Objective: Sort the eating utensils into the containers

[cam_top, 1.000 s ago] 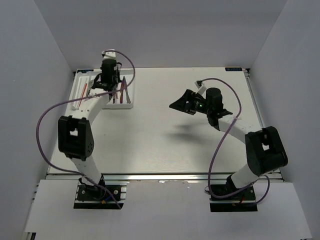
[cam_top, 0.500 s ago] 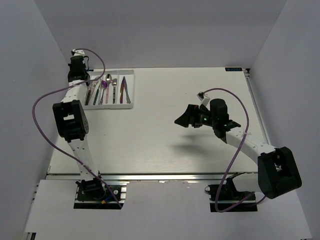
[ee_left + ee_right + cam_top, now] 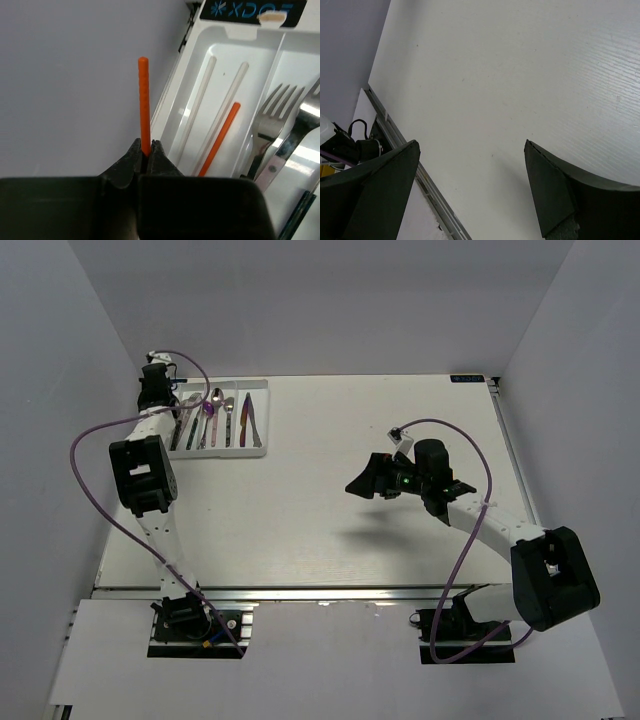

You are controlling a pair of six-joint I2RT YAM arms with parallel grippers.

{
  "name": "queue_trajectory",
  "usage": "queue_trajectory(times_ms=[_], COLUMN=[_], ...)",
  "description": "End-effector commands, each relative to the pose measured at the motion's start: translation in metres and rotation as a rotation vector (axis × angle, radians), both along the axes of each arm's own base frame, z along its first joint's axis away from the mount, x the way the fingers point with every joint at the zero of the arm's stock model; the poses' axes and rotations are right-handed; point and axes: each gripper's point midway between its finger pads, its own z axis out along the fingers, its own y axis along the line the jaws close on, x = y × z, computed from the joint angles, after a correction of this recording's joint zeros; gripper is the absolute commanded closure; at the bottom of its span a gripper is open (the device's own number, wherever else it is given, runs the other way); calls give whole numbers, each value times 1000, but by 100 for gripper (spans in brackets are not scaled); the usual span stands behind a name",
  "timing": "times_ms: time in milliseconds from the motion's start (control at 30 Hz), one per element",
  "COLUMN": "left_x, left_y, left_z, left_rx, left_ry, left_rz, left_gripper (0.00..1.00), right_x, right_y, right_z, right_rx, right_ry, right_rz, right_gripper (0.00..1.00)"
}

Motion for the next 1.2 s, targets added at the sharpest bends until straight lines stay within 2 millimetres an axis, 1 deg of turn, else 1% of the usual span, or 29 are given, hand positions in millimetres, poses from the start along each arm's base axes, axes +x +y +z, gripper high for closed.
queue_trajectory(times_ms=[0, 67, 133, 200, 233, 300, 333, 400, 433, 500, 533, 567, 633, 667, 700, 733, 767, 800, 833, 867, 900, 933, 967, 1000, 1033, 1067, 1100, 1133, 1167], left_x=[-3, -3, -5, -2, -2, -2, -3, -5, -8, -12, -15, -22, -31, -42, -49, -62, -76, -85, -101, -111, -137, -151, -182, -191, -208, -220, -230, -248, -255], left_y=[4, 6, 10, 11, 12, 11, 10, 7, 4, -1, -3, -11, -18, -21, -24, -27, -30, -36, -43, -50, -58, -65, -71, -73, -78, -82, -90, -102, -112], left_z=[-2, -8, -12, -5, -2, 3, 11, 21, 34, 52, 64, 84, 107, 132, 143, 138, 157, 159, 149, 151, 149, 147, 142, 165, 138, 136, 133, 129, 126], left_rx=[-7, -12, -24, -23, -27, -37, -40, -56, -62, -88, -97, -115, -155, -195, -223, -273, -307, -376, -415, -464, -491, -507, -514, -513, -520, -531, -544, -567, -587], left_ry=[-5, 2, 0, -37, -45, -59, -74, -99, -121, -169, -199, -241, -305, -371, -392, -357, -388, -404, -351, -365, -360, -356, -358, -418, -368, -380, -388, -412, -422], left_rz=[1, 4, 21, 27, 27, 33, 30, 25, 16, 17, 12, -16, -17, 11, 30, 69, 94, 122, 137, 147, 152, 141, 152, 139, 145, 142, 125, 88, 54], left_gripper=[94, 91, 79, 68, 58, 47, 39, 35, 34, 31, 30, 26, 22, 20, 19, 11, 2, 2, 2, 2, 2, 2, 2, 2, 2, 2, 2, 2, 2], right_x=[4, 3, 4, 4, 4, 4, 5, 5, 6, 8, 9, 14, 16, 20, 20, 21, 28, 33, 34, 39, 44, 42, 50, 46, 49, 43, 40, 38, 29], right_y=[4, 3, 2, 1, 1, 1, 1, 0, 0, -4, -5, -8, -13, -15, -18, -21, -30, -34, -43, -58, -64, -74, -88, -96, -101, -113, -117, -122, -131], right_z=[5, 3, 6, 6, 7, 7, 7, 5, 6, 5, 4, 6, 4, 8, 8, 11, 18, 26, 28, 33, 49, 50, 72, 69, 86, 94, 102, 114, 123], right_rx=[-1, -12, -17, -22, -22, -27, -28, -36, -39, -56, -68, -85, -113, -122, -142, -157, -184, -204, -247, -304, -322, -369, -409, -445, -449, -483, -489, -482, -494], right_ry=[-51, -52, -64, -69, -72, -75, -74, -74, -77, -87, -91, -105, -112, -128, -133, -143, -173, -196, -208, -224, -251, -236, -286, -279, -307, -314, -327, -352, -361], right_rz=[16, 16, 9, 7, 6, 5, 5, 2, 1, -13, -23, -48, -64, -82, -88, -103, -159, -191, -213, -283, -321, -346, -419, -431, -463, -492, -504, -523, -549], right_gripper=[11, 11, 11, 11, 11, 11, 11, 11, 11, 11, 11, 11, 11, 11, 11, 11, 11, 11, 11, 11, 11, 11, 11, 11, 11, 11, 11, 11, 11])
